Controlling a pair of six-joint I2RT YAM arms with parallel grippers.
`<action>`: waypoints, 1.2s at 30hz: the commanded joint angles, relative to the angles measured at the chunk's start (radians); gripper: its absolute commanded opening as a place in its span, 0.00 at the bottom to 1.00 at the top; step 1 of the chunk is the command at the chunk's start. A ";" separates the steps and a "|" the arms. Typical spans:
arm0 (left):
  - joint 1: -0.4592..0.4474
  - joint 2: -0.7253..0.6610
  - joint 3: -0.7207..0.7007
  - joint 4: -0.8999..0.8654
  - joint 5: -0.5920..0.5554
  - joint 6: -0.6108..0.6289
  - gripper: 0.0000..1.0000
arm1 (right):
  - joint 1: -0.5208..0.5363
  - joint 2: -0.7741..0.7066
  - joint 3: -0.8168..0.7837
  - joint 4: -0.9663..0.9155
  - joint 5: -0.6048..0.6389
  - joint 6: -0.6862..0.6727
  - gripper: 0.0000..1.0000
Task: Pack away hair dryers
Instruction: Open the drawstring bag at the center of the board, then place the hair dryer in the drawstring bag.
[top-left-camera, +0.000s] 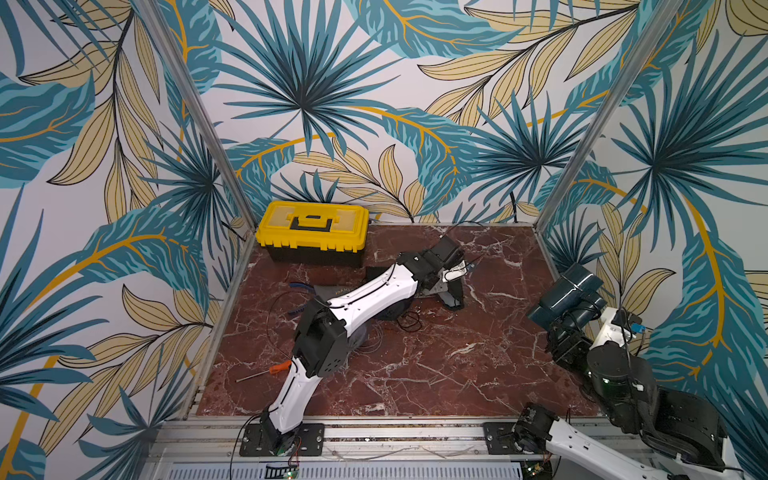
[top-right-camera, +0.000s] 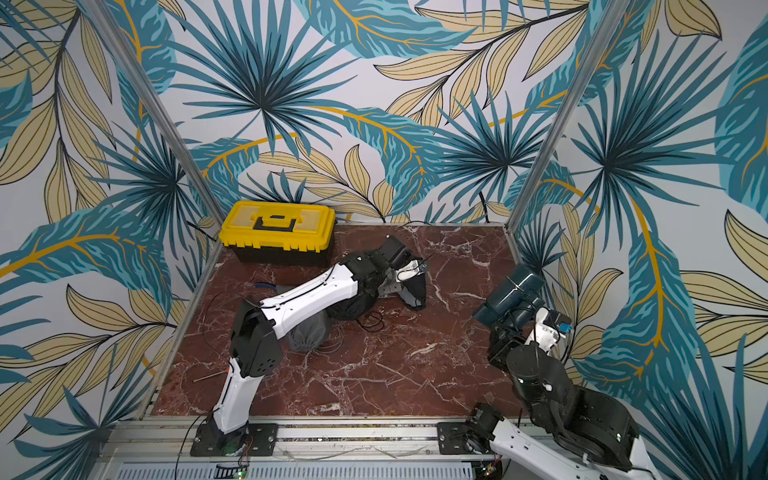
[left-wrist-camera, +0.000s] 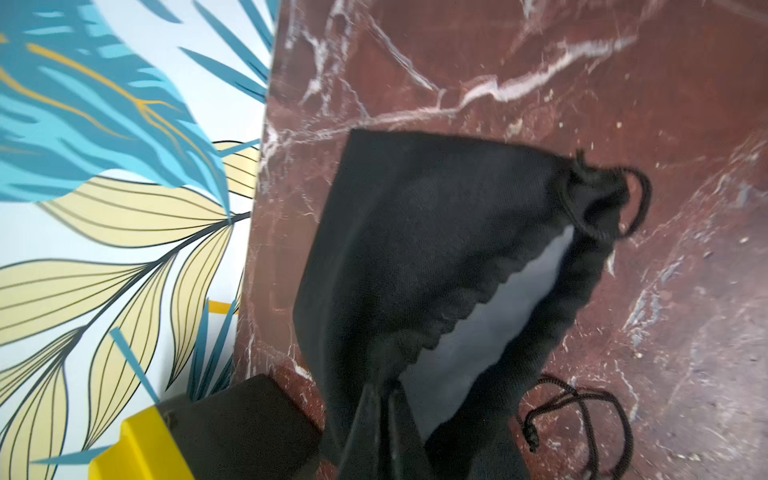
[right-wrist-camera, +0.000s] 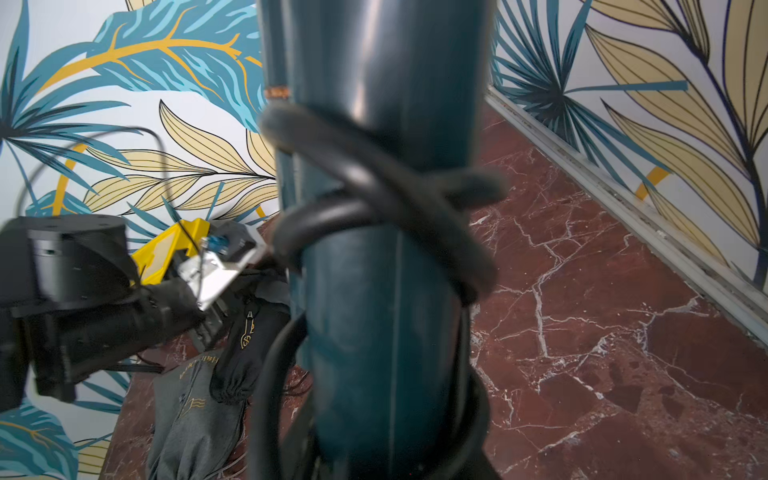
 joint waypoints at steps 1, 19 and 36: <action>0.009 -0.020 0.085 -0.068 0.091 -0.095 0.00 | -0.001 0.019 -0.021 0.077 -0.082 -0.043 0.00; 0.009 -0.130 0.054 -0.118 0.197 -0.225 0.00 | 0.000 0.274 -0.191 0.472 -0.580 -0.173 0.00; -0.051 -0.225 -0.088 -0.116 0.277 -0.202 0.00 | -0.002 0.389 -0.301 0.651 -0.693 -0.149 0.00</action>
